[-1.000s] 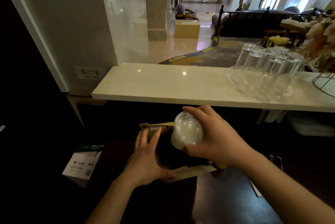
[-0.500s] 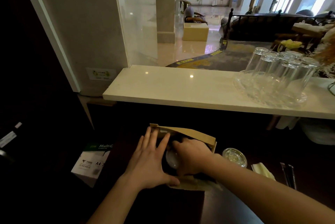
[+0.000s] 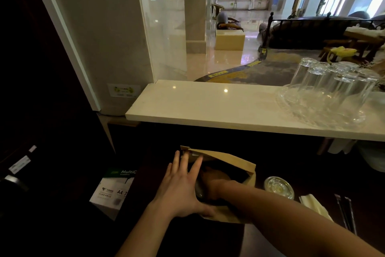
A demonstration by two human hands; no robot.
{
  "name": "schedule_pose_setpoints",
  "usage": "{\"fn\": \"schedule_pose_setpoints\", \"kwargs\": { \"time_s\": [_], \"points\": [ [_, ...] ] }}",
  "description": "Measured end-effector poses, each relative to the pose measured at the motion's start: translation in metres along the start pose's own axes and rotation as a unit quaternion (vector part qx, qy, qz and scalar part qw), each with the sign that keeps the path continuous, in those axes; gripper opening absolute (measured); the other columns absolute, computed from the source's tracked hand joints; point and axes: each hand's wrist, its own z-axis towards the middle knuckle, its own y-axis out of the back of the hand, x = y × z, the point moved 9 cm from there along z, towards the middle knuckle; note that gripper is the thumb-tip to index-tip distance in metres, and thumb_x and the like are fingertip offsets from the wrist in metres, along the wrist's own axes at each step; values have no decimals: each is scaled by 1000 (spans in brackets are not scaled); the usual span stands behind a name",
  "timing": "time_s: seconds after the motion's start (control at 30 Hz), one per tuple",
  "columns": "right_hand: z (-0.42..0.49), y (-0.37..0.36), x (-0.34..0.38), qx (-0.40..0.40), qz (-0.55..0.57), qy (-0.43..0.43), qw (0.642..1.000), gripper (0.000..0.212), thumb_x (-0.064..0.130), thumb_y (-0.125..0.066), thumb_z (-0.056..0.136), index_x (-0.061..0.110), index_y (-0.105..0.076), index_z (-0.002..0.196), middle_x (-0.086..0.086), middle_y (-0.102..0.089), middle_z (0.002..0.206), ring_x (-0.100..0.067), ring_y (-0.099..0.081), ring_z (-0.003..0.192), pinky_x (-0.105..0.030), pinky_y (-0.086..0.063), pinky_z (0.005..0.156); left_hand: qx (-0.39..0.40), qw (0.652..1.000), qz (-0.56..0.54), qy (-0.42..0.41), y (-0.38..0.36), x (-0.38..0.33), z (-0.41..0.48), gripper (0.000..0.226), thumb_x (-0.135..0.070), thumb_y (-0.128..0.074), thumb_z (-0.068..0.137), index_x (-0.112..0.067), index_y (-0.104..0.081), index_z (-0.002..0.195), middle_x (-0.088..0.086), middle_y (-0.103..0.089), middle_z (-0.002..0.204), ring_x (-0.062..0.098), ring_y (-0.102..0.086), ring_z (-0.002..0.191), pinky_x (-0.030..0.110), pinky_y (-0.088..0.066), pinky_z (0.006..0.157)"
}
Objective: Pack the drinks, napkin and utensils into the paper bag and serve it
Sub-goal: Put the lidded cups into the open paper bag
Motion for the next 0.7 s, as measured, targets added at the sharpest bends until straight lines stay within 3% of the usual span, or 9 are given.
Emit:
{"fn": "schedule_pose_setpoints", "kwargs": {
  "time_s": [0.07, 0.27, 0.47, 0.63, 0.7],
  "points": [
    [4, -1, 0, -21, 16, 4, 1000, 111, 42, -82, 70, 21, -12, 154, -11, -23, 159, -33, -26, 145, -45, -30, 116, 10, 1000, -2, 1, 3, -1, 3, 138, -84, -66, 51, -39, 21, 147, 4, 29, 159, 23, 40, 137, 48, 8, 118],
    [8, -3, -7, -1, 75, 20, 997, 106, 43, -78, 74, 26, -11, 154, -7, -17, 161, -32, -20, 147, -46, -28, 117, 24, 1000, -17, 0, 8, -4, 9, 137, -77, -73, 54, -39, 19, 148, 4, 28, 159, 25, 37, 139, 49, 3, 119],
    [-21, 27, -2, -8, 105, 35, 994, 73, 35, -69, 85, 20, -33, 147, -11, -40, 149, -33, -41, 134, -44, -39, 109, 28, 999, -21, 1, 5, -2, 10, 136, -76, -73, 55, -40, 19, 148, 3, 29, 159, 24, 36, 140, 49, 3, 119],
    [-86, 89, 5, -109, 112, 104, 982, 31, 24, -62, 90, 20, -63, 121, -4, -68, 113, -25, -63, 104, -37, -54, 89, 18, 999, -28, 1, 2, 4, 11, 138, -80, -71, 51, -42, 19, 147, 1, 28, 159, 23, 36, 139, 48, 4, 118],
    [-117, 111, -13, -163, 175, 92, 967, 27, 25, -62, 89, 27, -66, 116, 7, -70, 106, -12, -65, 95, -24, -53, 81, 13, 1000, -26, 3, 0, 6, 11, 139, -84, -69, 48, -42, 19, 146, 1, 28, 159, 23, 37, 139, 47, 4, 117]
  ]
}}
